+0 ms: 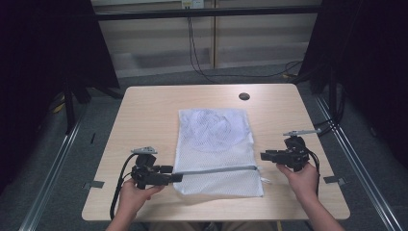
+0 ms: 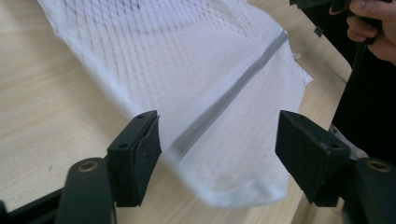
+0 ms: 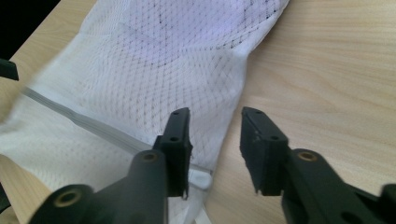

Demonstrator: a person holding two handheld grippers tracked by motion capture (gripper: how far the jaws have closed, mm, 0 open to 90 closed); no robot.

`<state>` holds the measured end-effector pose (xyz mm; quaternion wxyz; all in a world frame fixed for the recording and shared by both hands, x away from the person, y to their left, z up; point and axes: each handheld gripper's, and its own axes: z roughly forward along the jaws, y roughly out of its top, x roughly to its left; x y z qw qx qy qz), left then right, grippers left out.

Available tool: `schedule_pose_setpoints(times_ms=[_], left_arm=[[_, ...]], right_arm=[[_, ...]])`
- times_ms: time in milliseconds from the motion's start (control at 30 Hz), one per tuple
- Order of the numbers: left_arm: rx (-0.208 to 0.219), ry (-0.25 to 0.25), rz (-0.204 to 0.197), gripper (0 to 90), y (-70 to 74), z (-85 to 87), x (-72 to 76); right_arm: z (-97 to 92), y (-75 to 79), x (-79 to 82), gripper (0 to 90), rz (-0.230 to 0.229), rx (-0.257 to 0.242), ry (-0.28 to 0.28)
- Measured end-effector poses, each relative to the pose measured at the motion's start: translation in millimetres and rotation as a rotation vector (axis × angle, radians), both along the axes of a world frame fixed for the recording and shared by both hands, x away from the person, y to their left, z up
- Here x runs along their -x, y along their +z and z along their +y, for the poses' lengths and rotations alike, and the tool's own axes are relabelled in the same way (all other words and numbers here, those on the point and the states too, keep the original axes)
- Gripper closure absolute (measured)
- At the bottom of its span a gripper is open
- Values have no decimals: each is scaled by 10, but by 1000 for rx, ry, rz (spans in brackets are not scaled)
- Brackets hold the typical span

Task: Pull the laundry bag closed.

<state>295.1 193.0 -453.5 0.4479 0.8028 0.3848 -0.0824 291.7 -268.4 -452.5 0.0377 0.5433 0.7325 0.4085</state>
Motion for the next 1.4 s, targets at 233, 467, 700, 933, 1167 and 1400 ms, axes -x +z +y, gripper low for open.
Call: schedule_pose_setpoints(times_ms=[233, 467, 700, 933, 1167, 1400], left_arm=[[1, 25, -51, 229, 22, 27, -5], [-34, 36, -160, 133, 33, 72, 6], [-64, 42, -187, 88, 50, 145, -5], [-64, 77, -192, 76, 66, 272, -31], [-67, 119, -207, 68, 76, 401, -50], [-94, 142, -213, 65, 52, 519, -74]], right_arm=[[4, 9, 36, 476, -15, 21, 14], [-38, 29, 62, 290, -36, 15, 25], [-88, 47, 102, 159, -75, 44, 39], [-175, 47, 164, 119, -112, 73, 51], [-298, 19, 226, 111, -131, 92, 43], [-382, -19, 260, 107, -151, 120, 37]])
